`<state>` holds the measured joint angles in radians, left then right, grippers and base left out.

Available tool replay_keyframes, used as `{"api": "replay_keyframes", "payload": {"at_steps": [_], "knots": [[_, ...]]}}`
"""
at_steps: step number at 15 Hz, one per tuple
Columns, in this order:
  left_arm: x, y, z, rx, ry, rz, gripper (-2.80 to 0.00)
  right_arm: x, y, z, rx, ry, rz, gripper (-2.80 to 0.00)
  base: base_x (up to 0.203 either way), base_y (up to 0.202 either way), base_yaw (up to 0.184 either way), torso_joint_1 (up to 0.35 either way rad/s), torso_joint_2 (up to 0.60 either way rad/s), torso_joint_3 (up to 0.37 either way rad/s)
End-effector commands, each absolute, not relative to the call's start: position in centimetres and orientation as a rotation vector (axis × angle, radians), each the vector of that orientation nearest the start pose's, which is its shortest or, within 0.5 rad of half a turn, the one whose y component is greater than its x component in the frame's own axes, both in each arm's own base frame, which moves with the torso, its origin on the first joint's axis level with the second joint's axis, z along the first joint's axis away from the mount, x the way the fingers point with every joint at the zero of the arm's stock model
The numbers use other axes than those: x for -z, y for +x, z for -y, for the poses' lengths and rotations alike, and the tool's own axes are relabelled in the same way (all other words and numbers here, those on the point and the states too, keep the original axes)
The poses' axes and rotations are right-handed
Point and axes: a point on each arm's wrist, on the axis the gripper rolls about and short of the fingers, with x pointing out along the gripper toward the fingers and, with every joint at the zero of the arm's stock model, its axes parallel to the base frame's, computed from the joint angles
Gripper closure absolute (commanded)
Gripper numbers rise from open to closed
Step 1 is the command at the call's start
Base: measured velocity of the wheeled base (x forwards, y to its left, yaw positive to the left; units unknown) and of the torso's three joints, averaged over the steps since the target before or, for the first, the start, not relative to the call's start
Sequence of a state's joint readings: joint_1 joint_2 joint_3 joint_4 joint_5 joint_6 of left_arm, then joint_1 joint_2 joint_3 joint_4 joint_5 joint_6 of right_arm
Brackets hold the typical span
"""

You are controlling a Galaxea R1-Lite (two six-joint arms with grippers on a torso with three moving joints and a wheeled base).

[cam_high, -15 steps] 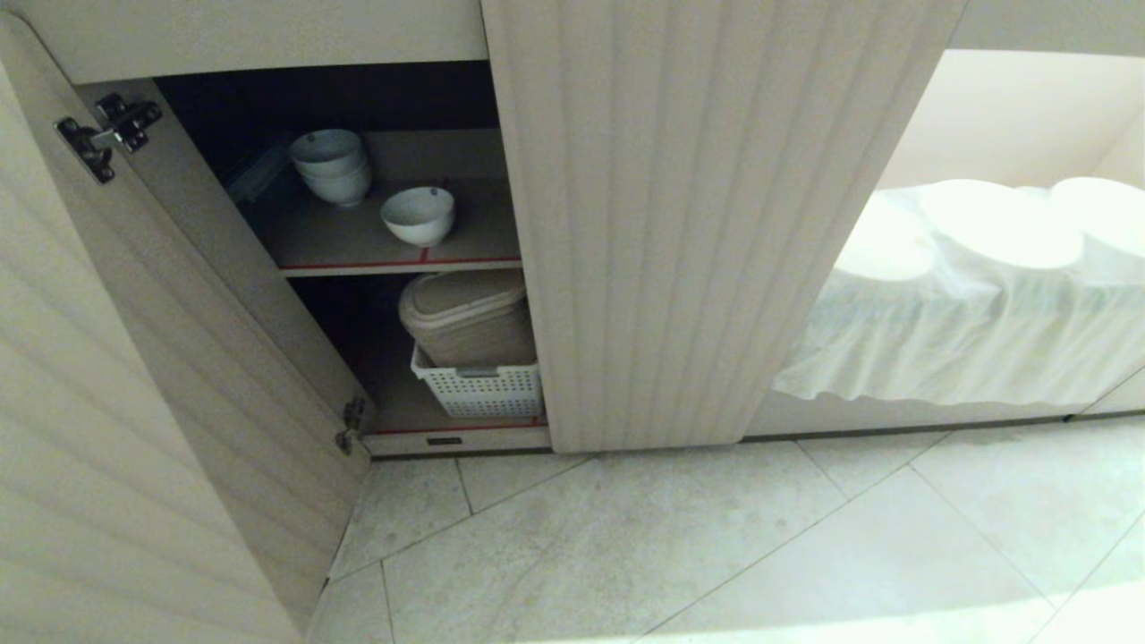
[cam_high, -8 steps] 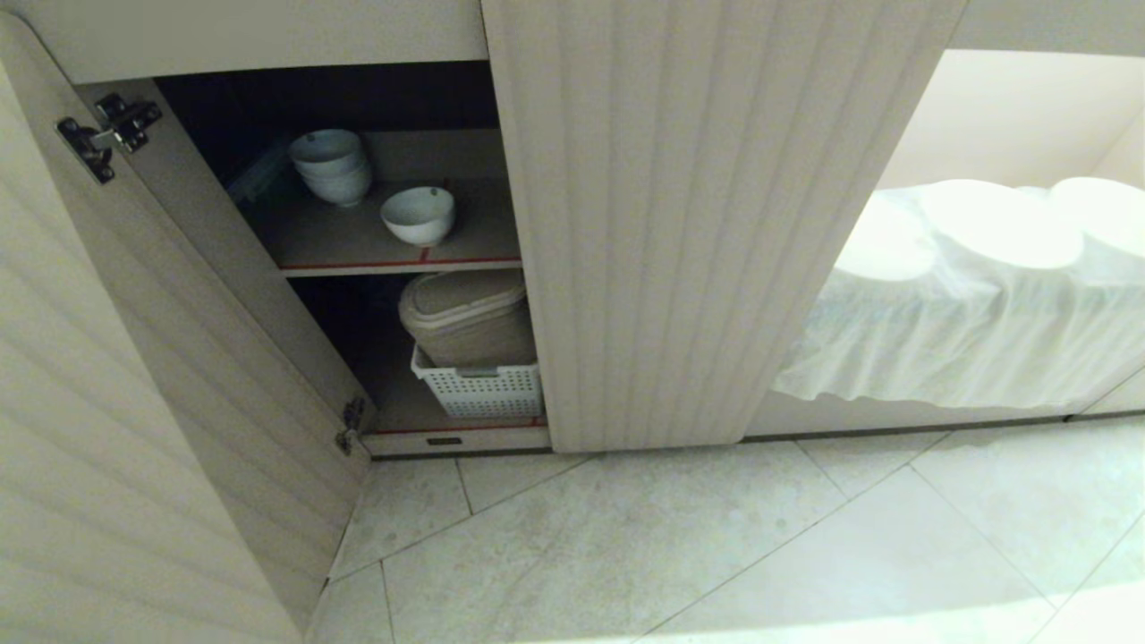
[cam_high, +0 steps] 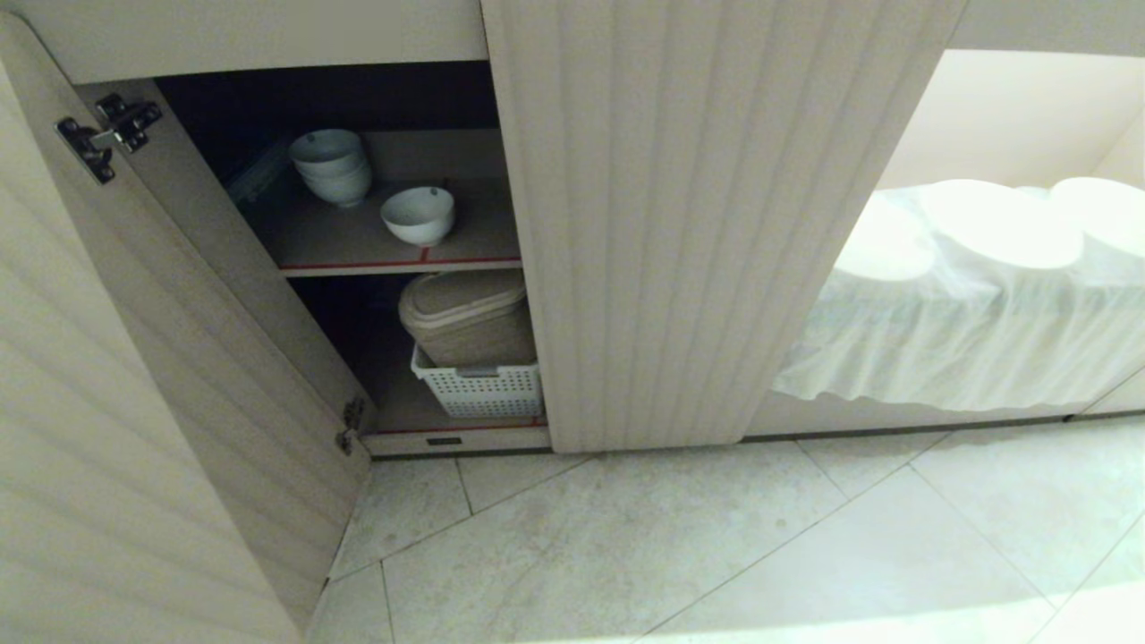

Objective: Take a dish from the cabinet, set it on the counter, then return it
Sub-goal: Close the cabinet door

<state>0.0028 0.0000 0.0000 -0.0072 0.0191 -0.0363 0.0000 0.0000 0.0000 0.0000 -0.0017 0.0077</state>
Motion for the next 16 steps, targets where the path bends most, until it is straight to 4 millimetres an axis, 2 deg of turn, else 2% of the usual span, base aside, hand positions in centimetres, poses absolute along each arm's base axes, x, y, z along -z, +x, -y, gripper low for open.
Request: {"api": "replay_keyframes", "payload": {"at_steps": [1, 16], "knots": [[-7.63, -2.28, -0.04, -0.022, -0.037, 0.008, 0.0, -7.55, -2.28, 0.01, 0.0, 0.008, 0.0, 0.0, 0.0, 0.0, 0.0, 0.0, 0.0, 0.0], [-7.63, -2.28, -0.03, -0.022, -0.037, 0.008, 0.0, -7.55, -2.28, 0.01, 0.0, 0.008, 0.0, 0.0, 0.0, 0.0, 0.0, 0.0, 0.0, 0.0]]}}
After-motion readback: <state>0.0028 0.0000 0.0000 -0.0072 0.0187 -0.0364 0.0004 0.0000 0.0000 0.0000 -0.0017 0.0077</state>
